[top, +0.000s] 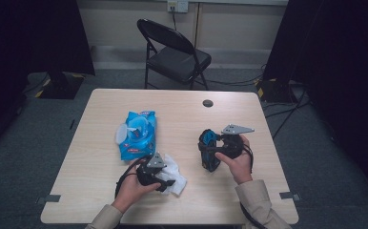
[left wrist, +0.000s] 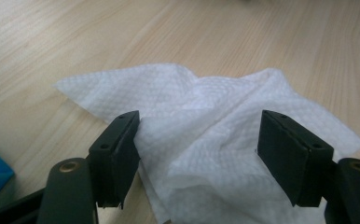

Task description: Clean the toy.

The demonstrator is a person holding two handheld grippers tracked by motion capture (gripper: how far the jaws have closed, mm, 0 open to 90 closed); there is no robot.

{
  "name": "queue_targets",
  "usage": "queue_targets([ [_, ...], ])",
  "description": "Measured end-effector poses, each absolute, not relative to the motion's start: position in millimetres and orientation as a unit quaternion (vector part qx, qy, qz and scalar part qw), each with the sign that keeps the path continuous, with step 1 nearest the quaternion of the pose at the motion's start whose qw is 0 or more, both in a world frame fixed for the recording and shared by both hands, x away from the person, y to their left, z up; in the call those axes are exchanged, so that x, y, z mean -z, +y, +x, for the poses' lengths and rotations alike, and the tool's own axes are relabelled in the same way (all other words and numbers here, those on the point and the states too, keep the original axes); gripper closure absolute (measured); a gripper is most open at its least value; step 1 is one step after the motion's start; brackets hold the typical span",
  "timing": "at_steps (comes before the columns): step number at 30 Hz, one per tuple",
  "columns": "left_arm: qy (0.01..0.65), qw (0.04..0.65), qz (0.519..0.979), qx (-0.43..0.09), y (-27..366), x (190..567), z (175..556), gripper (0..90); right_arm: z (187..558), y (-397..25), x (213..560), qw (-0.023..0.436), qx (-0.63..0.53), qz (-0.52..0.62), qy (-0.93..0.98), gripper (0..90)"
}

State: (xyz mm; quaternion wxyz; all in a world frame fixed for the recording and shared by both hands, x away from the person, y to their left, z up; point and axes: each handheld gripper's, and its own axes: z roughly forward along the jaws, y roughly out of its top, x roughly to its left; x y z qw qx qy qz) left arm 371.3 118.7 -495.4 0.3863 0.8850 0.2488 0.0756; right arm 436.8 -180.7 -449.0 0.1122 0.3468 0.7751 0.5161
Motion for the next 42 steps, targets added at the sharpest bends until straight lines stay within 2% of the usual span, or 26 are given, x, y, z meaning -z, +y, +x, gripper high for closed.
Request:
queue_targets([
  [8,0.235,0.403,0.881,-0.078,118.6,485.5,371.3,28.7,431.5,-184.3,441.5,0.114,-0.526,0.345,0.769,24.6],
  [12,0.212,0.391,0.893,-0.076,110.1,485.8,370.3,27.5,427.1,-184.9,437.2,0.117,-0.526,0.340,0.771,24.7],
  [17,0.209,0.360,0.906,-0.070,101.3,494.2,371.6,34.4,419.4,-185.0,435.5,0.115,-0.522,0.334,0.777,24.7],
  [19,0.210,0.355,0.908,-0.072,100.2,493.5,371.2,34.5,416.9,-185.1,434.1,0.116,-0.521,0.330,0.779,24.7],
  [20,0.208,0.352,0.910,-0.069,99.2,492.1,371.5,36.2,416.2,-185.2,433.6,0.115,-0.521,0.329,0.779,24.7],
  [26,0.203,0.329,0.920,-0.057,92.8,485.2,370.1,72.3,412.8,-184.1,433.4,0.109,-0.523,0.322,0.782,24.7],
  [27,0.212,0.323,0.921,-0.053,91.2,483.1,369.9,72.3,412.4,-183.4,433.4,0.108,-0.522,0.321,0.783,24.7],
  [29,0.226,0.341,0.911,-0.048,94.2,478.7,373.1,78.7,411.5,-181.6,433.1,0.105,-0.525,0.316,0.783,24.7],
  [30,0.249,0.377,0.891,-0.035,98.3,474.1,376.6,79.8,410.8,-180.6,432.9,0.102,-0.527,0.313,0.783,24.7],
  [33,0.274,0.431,0.859,-0.027,110.1,452.0,386.6,80.5,410.7,-178.8,434.0,0.099,-0.526,0.310,0.785,24.7],
  [37,0.284,0.473,0.834,-0.030,116.8,423.1,398.6,80.4,411.2,-175.3,435.7,0.094,-0.525,0.307,0.788,24.7],
  [42,0.269,0.497,0.824,-0.036,108.4,397.2,405.6,80.5,410.6,-172.0,434.8,0.092,-0.528,0.304,0.788,24.7],
])
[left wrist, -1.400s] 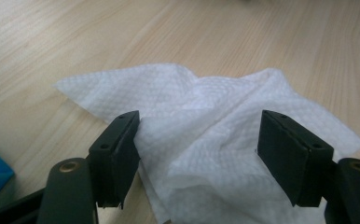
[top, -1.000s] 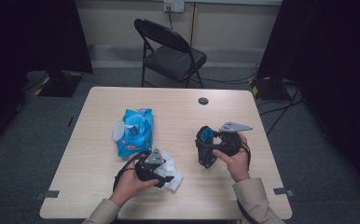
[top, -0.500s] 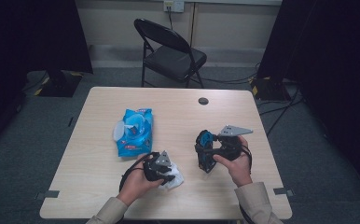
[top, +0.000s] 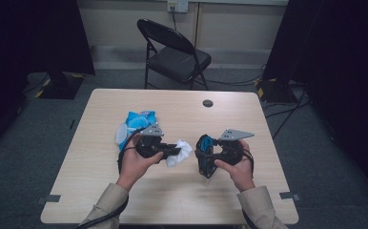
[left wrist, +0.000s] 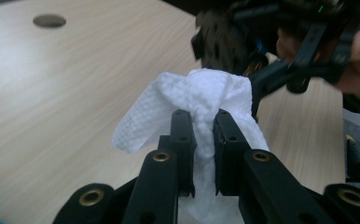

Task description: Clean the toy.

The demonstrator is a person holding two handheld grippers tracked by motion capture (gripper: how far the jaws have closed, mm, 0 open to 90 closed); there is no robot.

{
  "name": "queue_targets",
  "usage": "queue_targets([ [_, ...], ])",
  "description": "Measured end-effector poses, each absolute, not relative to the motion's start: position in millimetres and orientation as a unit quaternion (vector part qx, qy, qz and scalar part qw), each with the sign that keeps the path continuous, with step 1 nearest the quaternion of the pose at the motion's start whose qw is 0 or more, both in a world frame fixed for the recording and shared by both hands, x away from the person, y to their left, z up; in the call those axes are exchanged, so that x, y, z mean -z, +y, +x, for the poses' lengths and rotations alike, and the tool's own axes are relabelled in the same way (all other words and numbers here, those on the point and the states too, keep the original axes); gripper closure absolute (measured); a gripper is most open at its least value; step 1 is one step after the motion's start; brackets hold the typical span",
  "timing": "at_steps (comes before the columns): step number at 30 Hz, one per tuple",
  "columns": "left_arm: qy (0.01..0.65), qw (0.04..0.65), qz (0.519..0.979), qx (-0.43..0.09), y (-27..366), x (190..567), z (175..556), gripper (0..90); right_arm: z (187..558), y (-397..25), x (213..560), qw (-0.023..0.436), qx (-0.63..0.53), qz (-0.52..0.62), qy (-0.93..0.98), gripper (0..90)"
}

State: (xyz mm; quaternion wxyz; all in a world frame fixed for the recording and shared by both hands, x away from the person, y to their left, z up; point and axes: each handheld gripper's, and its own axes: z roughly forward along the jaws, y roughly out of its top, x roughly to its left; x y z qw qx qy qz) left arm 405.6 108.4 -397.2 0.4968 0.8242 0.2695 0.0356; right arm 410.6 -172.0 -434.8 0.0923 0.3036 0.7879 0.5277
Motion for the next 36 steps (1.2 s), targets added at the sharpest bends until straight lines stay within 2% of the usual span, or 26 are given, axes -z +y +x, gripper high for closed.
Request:
queue_targets([
  [8,0.243,0.494,0.833,-0.052,78.3,382.8,405.8,80.2,409.5,-165.4,436.1,0.086,-0.525,0.295,0.794,24.7],
  [36,0.255,0.477,0.838,-0.072,59.9,366.7,428.3,80.0,402.5,-150.5,429.2,0.086,-0.517,0.261,0.811,24.7],
])
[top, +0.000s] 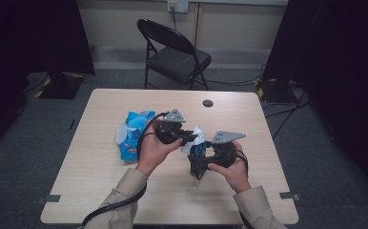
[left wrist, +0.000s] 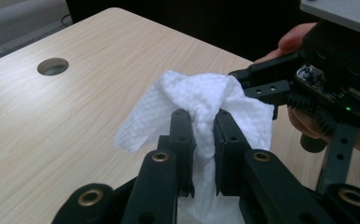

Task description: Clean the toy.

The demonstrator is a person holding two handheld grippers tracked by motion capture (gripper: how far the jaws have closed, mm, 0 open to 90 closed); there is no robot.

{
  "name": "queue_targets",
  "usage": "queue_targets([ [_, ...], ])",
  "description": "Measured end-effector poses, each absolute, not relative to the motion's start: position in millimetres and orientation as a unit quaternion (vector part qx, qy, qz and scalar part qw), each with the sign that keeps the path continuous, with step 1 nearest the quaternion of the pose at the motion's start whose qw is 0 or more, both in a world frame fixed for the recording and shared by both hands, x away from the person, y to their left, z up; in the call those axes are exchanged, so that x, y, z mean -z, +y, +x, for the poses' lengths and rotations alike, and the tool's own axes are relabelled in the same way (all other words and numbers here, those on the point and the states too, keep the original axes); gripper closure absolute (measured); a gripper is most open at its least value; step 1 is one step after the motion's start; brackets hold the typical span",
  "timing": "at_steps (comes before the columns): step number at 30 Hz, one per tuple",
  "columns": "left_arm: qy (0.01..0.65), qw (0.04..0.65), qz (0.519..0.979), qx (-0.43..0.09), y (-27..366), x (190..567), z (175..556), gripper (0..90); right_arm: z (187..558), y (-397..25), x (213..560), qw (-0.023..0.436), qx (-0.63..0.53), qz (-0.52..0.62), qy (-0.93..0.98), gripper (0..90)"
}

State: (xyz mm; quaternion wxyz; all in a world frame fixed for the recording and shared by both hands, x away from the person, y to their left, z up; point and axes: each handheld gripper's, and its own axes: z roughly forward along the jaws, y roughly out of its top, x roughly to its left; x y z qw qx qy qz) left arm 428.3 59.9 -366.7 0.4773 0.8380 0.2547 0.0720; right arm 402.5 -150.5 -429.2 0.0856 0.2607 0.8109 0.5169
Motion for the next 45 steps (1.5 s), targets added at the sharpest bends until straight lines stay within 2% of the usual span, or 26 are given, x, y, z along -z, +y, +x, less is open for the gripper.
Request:
queue_targets([
  [23,0.281,0.464,0.836,-0.075,54.4,380.3,452.0,79.9,397.8,-144.5,426.0,0.077,-0.523,0.232,0.817,24.7],
  [34,0.271,0.486,0.827,-0.080,76.9,363.4,434.6,79.9,405.8,-156.7,431.9,0.083,-0.518,0.264,0.809,24.7],
  [45,0.223,0.470,0.851,-0.077,59.3,357.1,413.6,79.7,412.9,-162.5,433.5,0.094,-0.516,0.287,0.801,24.7],
])
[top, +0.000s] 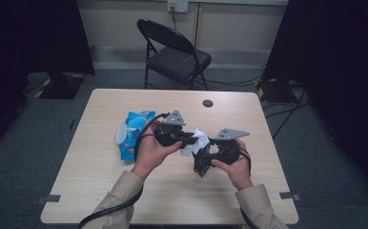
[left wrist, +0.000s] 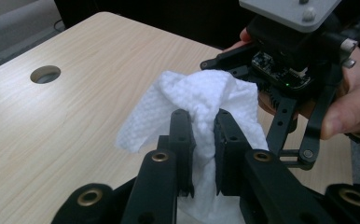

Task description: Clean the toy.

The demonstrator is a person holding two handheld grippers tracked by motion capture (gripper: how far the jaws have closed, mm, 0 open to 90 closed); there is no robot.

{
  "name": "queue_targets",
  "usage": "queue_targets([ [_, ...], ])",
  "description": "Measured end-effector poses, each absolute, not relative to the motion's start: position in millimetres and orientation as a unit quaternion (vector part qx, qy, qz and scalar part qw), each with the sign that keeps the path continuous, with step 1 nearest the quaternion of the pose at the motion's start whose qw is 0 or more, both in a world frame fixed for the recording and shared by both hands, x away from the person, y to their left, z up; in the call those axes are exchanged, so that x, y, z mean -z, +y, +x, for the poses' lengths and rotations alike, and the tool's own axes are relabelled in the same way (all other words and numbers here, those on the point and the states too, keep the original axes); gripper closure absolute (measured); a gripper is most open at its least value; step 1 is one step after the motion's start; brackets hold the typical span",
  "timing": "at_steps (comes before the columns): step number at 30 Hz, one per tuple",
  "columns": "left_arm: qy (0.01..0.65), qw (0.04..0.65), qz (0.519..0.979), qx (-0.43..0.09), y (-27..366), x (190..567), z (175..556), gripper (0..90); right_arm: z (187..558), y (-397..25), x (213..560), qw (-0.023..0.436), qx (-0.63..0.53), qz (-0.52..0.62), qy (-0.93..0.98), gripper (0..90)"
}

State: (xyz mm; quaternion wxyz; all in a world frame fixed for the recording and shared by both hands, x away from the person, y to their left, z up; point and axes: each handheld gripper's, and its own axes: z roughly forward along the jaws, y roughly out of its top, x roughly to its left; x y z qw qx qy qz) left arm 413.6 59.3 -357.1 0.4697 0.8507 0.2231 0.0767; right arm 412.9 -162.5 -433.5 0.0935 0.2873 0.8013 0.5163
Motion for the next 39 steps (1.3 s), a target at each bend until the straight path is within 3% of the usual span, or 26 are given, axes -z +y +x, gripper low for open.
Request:
queue_targets([
  [39,0.244,0.460,0.851,-0.070,38.0,363.4,443.3,79.0,401.9,-143.8,426.1,0.079,-0.516,0.244,0.817,24.7],
])
